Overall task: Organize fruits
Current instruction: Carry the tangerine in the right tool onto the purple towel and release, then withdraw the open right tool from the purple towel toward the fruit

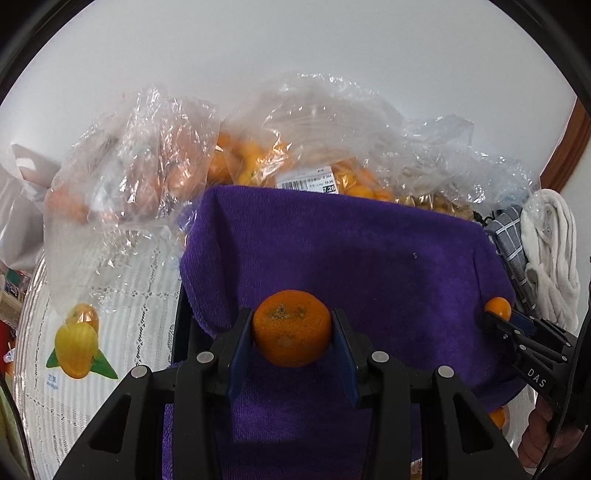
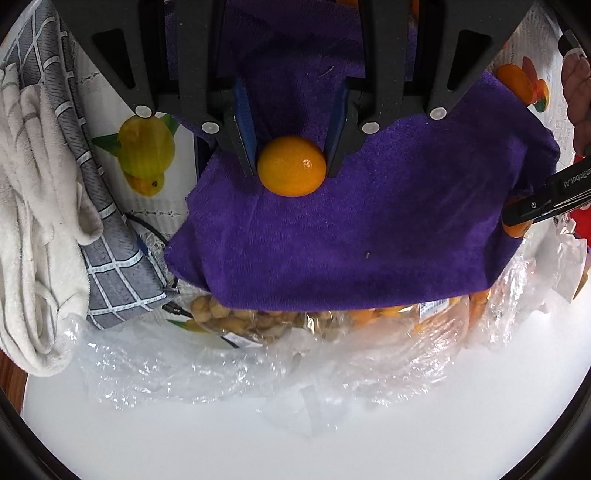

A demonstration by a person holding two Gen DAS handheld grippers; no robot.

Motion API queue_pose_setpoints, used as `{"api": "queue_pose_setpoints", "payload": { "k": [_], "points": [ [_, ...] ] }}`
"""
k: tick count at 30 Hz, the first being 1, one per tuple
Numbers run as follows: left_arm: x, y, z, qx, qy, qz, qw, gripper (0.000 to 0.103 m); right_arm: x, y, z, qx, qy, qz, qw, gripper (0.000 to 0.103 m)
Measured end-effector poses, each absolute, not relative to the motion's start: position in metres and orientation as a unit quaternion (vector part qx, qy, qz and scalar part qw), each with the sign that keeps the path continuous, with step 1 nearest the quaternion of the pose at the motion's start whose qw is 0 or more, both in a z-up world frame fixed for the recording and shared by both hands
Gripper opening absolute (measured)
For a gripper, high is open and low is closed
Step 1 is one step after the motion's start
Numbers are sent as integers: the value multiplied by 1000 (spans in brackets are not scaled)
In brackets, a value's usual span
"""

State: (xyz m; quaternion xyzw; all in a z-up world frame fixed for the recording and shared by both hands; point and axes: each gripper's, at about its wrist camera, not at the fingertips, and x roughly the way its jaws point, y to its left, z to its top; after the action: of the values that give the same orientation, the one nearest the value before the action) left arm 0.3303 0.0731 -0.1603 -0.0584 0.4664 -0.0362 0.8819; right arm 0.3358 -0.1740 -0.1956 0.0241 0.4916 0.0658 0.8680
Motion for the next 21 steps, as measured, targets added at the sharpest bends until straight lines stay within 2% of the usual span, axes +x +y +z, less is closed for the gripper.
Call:
{"api": "queue_pose_setpoints", "payload": {
  "k": [9,12,14,18,21],
  "points": [
    [333,70,-170,-57,482,-37,873,40,338,-169,-198,14,496,68,866,37],
    [334,67,-173,-55,487,-37,871,40,335,-167,-194,14,491,72,868,46],
    [334,66,-175,-52,492,-39,868,40,332,-167,-189,13,485,70,871,59],
    [334,64,-173,-46,496,-37,867,41,326,-170,-179,21,481,71,873,61],
    [334,61,-167,-45,489,-40,870,56,320,-172,-172,18,476,62,877,62]
  ]
}}
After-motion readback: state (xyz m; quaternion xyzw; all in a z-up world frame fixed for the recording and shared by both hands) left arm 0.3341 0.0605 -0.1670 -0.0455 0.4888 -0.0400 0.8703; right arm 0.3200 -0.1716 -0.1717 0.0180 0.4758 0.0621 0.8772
